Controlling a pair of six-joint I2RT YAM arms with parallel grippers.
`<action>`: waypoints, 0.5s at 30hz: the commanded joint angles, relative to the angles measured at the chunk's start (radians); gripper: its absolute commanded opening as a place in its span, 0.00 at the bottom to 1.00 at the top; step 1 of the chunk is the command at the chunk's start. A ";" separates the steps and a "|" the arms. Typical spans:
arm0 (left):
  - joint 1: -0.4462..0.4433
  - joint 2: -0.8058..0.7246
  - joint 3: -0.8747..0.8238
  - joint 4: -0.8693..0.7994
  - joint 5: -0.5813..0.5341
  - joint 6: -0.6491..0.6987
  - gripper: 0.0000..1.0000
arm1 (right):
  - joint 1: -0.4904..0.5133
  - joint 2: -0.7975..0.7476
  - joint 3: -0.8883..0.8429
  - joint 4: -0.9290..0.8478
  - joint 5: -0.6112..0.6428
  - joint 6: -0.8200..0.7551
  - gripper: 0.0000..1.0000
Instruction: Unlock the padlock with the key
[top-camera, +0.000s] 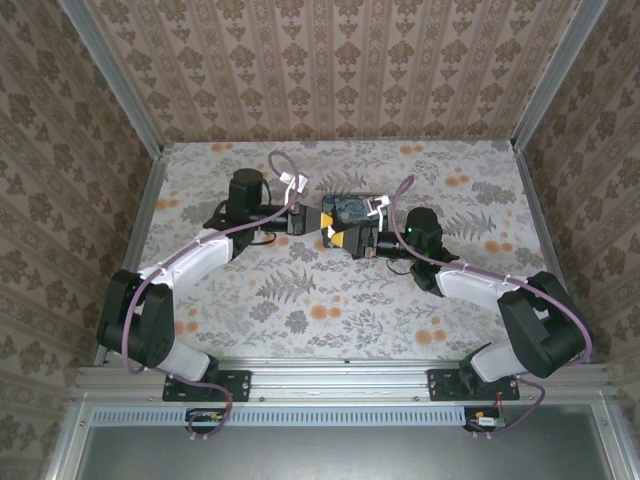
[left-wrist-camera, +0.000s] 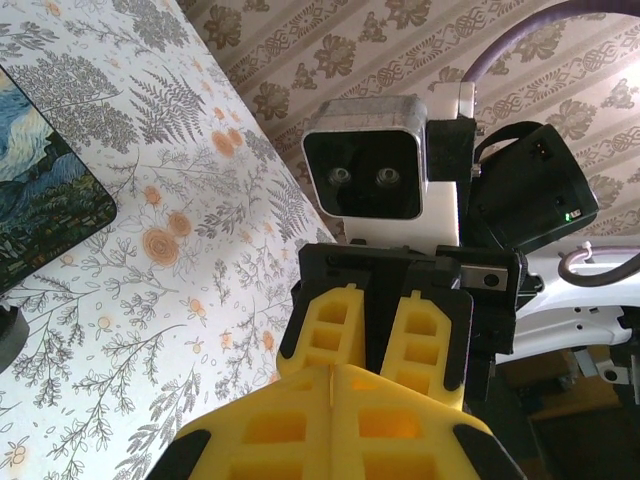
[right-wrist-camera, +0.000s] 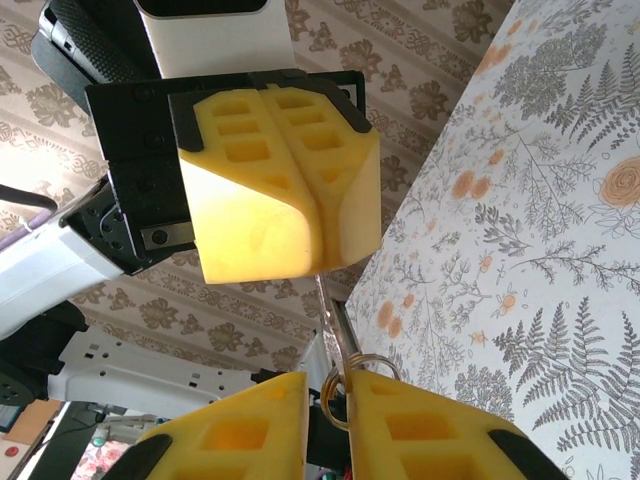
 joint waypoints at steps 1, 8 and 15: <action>0.008 -0.018 -0.016 0.033 -0.008 -0.013 0.00 | 0.009 0.016 0.023 0.044 0.019 0.007 0.18; 0.008 -0.022 -0.025 0.038 -0.020 -0.025 0.00 | 0.003 0.008 0.023 0.013 0.056 -0.005 0.28; 0.008 -0.045 -0.055 0.080 -0.056 -0.068 0.00 | -0.007 -0.007 0.026 -0.001 0.102 0.008 0.34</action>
